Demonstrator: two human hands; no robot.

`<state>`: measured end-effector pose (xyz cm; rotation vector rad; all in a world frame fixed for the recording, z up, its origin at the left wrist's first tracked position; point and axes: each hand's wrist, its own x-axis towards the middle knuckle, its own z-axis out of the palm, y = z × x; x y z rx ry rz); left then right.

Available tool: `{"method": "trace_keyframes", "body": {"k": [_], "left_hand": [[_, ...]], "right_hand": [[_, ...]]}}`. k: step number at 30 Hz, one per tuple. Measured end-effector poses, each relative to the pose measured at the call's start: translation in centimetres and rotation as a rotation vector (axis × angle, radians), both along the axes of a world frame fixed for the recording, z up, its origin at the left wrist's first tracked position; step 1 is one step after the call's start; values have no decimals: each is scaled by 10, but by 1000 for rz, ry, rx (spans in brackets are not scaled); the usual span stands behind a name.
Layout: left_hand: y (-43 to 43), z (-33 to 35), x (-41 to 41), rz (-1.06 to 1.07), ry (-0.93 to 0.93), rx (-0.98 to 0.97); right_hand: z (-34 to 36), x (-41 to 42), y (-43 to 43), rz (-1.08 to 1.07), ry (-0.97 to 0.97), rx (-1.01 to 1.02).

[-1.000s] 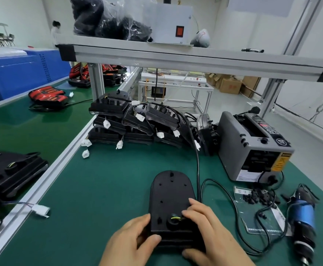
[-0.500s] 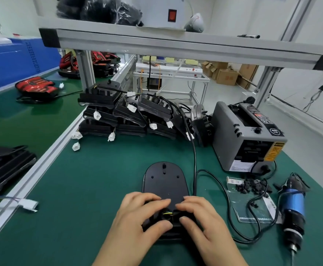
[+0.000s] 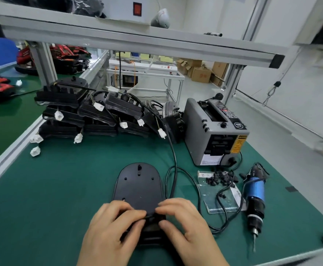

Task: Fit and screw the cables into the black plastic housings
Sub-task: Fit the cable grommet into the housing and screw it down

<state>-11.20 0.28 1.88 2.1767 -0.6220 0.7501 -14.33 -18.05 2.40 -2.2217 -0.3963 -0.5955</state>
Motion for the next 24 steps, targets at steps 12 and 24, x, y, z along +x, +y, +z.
{"method": "trace_keyframes", "body": {"k": [12, 24], "left_hand": [[-3, 7, -8, 21, 83, 17], [-2, 6, -7, 13, 89, 16]], "right_hand": [[40, 56, -113, -600, 514, -525], [20, 92, -143, -623, 559, -806]]}}
